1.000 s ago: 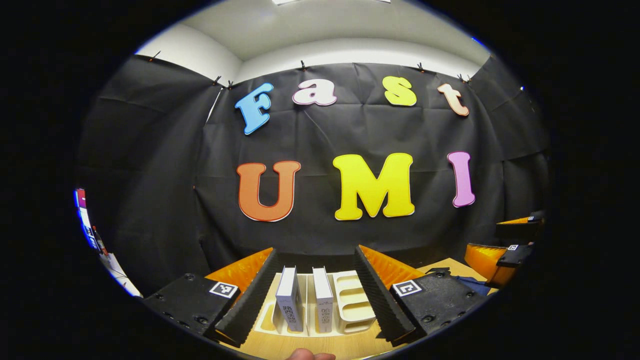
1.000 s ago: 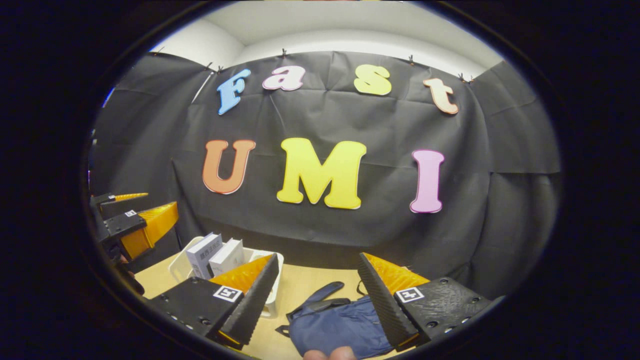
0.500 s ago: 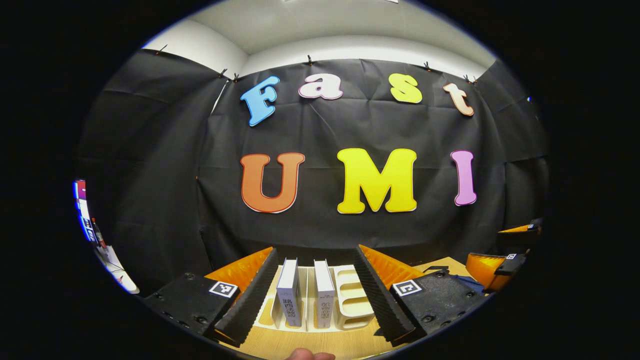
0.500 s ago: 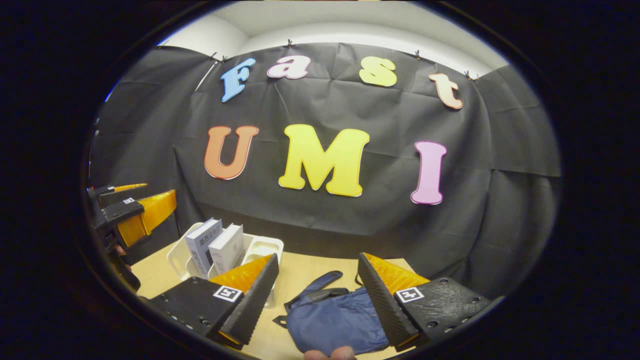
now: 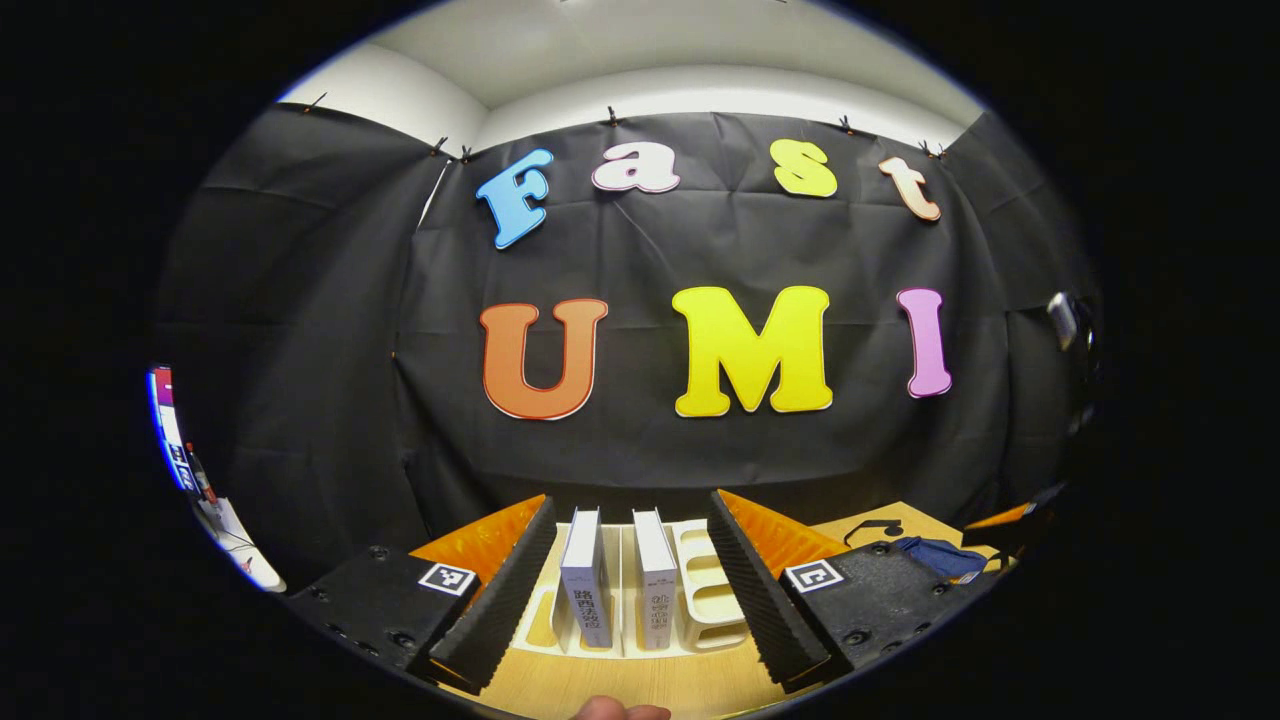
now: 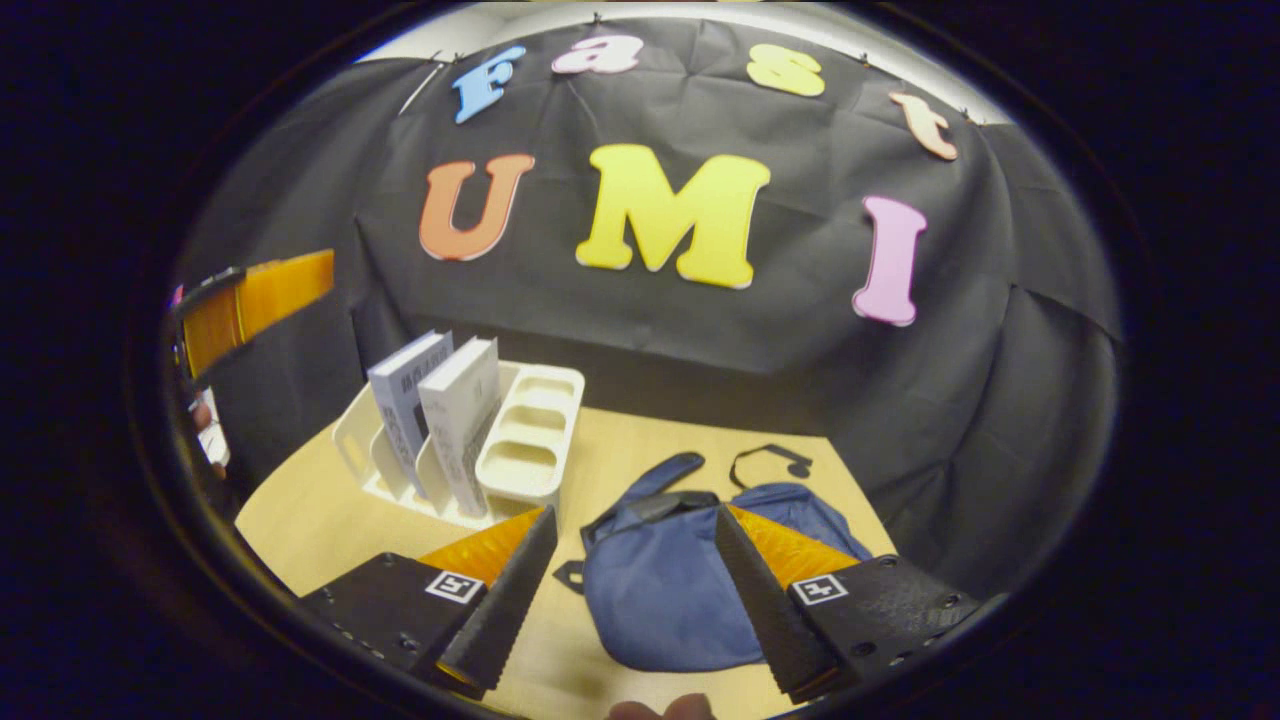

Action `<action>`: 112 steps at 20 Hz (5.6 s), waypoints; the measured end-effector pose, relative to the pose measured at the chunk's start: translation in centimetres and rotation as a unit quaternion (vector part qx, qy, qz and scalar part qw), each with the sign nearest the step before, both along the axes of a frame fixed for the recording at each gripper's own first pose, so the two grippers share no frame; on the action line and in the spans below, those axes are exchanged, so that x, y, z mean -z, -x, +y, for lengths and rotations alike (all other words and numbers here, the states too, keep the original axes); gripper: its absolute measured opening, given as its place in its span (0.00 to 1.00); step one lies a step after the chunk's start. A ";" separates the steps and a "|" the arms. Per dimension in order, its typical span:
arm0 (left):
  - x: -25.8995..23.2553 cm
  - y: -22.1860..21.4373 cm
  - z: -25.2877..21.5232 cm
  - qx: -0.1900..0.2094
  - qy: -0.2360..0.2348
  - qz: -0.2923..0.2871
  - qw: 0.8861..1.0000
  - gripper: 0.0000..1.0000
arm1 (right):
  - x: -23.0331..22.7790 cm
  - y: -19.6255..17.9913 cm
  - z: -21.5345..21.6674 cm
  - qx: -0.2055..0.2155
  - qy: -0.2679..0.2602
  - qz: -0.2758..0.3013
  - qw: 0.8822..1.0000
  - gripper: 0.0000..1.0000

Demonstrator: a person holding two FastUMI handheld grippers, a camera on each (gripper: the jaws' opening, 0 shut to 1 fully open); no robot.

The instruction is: Open the schoolbag, grab two books from the bookshelf and put them into the schoolbag.

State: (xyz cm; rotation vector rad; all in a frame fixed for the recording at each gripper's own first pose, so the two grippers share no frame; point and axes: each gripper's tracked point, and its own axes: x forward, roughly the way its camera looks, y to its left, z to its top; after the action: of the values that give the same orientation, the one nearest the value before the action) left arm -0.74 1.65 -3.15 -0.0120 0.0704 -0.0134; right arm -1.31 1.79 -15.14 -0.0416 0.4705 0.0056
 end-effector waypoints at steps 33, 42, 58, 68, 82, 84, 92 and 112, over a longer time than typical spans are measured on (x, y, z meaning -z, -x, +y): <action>3.6 -0.1 4.2 -0.041 -0.001 0.034 0.999 0.96 | 15.5 -2.9 -5.5 0.095 0.207 0.202 0.953 0.93; 3.3 -0.8 4.5 -0.036 -0.017 0.031 0.999 0.96 | 17.0 -4.5 -7.7 0.119 0.201 0.236 0.943 0.46; 2.3 -6.9 0.7 0.023 0.012 0.077 0.997 0.97 | 6.3 -4.7 -17.4 0.044 0.094 0.196 0.975 0.04; 5.9 -12.9 -1.7 0.064 0.046 0.232 0.969 0.96 | 4.7 -7.4 -25.0 0.018 -0.011 0.226 0.974 0.03; 16.0 -17.1 -3.4 0.107 -0.028 0.514 0.850 0.97 | 5.7 -8.2 -26.8 -0.023 -0.053 0.253 0.966 0.03; 17.6 -16.5 -3.9 0.099 -0.013 0.555 0.826 0.96 | 5.7 -8.2 -26.7 -0.026 -0.056 0.253 0.966 0.03; 21.9 -15.1 -3.8 0.060 -0.003 0.643 0.764 0.94 | 6.1 -8.3 -26.7 -0.025 -0.081 0.250 0.964 0.03; 10.7 -4.4 -0.1 0.089 0.061 0.610 0.785 0.44 | 5.7 -6.6 -25.1 -0.007 -0.077 0.231 0.970 0.03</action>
State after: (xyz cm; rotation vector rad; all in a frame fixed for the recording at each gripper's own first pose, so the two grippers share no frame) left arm 3.68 1.52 -13.83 -0.1440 1.3856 -0.2026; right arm 5.24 -23.32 -20.85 0.1124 0.9345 0.0675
